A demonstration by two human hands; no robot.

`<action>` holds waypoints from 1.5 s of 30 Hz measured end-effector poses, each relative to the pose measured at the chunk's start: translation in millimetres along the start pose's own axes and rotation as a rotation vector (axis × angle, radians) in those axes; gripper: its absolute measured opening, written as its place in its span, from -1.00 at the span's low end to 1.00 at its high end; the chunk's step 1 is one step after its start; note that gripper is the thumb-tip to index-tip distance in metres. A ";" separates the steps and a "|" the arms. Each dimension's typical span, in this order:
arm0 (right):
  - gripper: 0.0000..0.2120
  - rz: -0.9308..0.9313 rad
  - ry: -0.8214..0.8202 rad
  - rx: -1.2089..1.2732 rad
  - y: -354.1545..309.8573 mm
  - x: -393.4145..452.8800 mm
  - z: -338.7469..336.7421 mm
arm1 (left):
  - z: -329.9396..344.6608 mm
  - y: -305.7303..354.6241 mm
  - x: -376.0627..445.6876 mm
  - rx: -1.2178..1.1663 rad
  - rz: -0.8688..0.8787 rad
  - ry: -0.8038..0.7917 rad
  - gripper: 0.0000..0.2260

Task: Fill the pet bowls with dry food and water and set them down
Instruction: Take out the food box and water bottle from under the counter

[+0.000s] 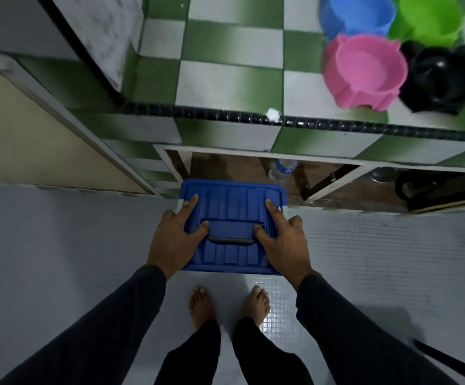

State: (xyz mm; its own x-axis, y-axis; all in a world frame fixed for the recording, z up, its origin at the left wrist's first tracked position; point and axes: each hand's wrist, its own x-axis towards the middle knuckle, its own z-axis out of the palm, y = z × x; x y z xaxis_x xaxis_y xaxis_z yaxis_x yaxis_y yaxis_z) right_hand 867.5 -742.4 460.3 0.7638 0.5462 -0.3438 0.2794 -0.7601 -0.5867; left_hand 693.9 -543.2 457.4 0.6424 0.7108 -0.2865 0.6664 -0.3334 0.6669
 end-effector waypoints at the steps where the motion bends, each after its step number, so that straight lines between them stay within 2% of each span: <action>1: -0.35 -0.005 0.000 0.003 -9.4 -5.9 -11.4 | -10.9 10.1 -5.2 -0.002 0.009 0.002 -0.37; 10: -0.37 -0.036 0.047 0.035 -84.8 -52.8 -97.6 | -94.8 83.0 -45.9 -0.044 0.018 -0.008 -0.38; 24: -0.36 -0.086 0.141 0.002 -167.4 -70.2 -178.1 | -190.0 157.4 -49.6 -0.115 0.126 0.061 -0.37; 35: -0.33 -0.148 0.222 -0.014 -221.2 -26.5 -219.5 | -236.7 200.4 5.5 -0.078 0.207 0.126 -0.38; 45: -0.31 -0.152 0.256 -0.022 -249.8 62.0 -243.1 | -249.3 235.2 95.9 -0.048 0.255 0.163 -0.37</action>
State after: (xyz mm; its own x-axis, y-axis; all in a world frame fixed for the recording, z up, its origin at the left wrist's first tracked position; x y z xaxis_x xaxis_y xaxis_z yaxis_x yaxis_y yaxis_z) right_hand 986.5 -604.2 763.7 0.8336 0.5496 -0.0555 0.4121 -0.6858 -0.5999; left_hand 817.9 -399.1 758.3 0.7152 0.6989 0.0059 0.4702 -0.4874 0.7358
